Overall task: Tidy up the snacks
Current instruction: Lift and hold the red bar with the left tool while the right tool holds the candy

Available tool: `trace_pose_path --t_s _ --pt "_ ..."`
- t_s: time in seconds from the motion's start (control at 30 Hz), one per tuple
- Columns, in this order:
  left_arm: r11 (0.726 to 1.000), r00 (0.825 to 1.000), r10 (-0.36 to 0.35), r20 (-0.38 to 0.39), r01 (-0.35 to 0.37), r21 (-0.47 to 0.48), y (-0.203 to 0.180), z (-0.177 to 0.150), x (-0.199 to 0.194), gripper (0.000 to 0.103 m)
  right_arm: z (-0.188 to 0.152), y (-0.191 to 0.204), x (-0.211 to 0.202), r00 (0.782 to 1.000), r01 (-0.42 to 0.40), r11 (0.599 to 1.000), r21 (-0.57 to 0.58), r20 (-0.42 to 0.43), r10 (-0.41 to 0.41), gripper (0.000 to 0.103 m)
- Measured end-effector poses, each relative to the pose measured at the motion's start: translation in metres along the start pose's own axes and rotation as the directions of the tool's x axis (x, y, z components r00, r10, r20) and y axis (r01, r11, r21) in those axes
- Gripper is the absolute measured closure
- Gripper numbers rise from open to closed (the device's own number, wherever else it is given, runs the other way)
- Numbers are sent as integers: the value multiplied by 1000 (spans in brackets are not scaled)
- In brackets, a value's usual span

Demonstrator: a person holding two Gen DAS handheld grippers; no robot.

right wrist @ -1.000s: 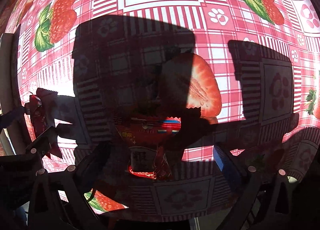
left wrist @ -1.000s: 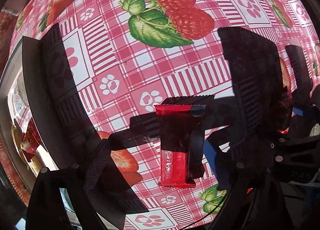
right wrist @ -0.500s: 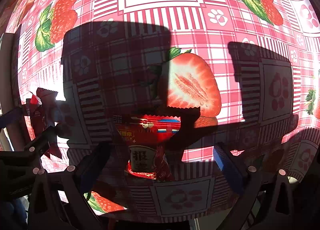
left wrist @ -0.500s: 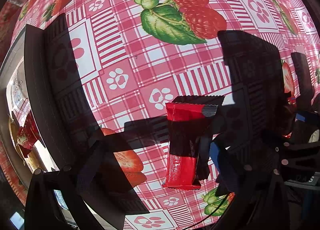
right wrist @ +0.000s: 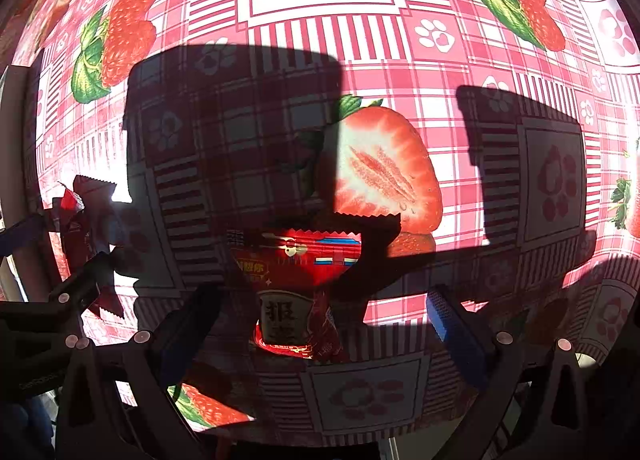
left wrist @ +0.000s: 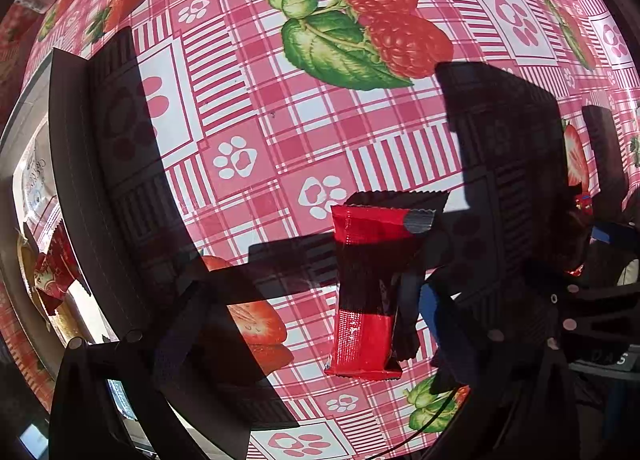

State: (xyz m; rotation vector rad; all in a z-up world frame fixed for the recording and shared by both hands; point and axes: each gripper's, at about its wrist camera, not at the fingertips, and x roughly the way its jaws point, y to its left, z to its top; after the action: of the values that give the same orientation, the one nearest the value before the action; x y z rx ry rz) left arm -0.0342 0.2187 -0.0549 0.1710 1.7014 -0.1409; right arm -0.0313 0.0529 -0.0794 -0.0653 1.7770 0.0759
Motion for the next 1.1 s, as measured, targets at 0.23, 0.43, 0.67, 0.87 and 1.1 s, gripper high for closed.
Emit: trace_pose_path --t_s 0.23,0.43,0.67,0.87,1.1 --pt "1000 1000 0 6 0 0 -1 -2 -4 0 1 0 -4 1000 0 1000 0 3 0 0" --pt "1000 1000 0 9 0 -2 1 -3 -4 0 2 0 -3 1000 1 1000 0 5 -1 0" --pt "1000 1000 -1 10 1 -2 1 -2 -2 0 2 0 -4 1000 1 1000 -1 8 -1 0" --pt "1000 1000 -1 24 1 -6 1 -4 -3 0 -2 0 -7 1000 -1 1000 6 30 1 0" --pt "1000 1000 7 -14 -7 29 -3 -5 -8 7 12 -2 -8 1000 -2 1000 8 -9 2 3"
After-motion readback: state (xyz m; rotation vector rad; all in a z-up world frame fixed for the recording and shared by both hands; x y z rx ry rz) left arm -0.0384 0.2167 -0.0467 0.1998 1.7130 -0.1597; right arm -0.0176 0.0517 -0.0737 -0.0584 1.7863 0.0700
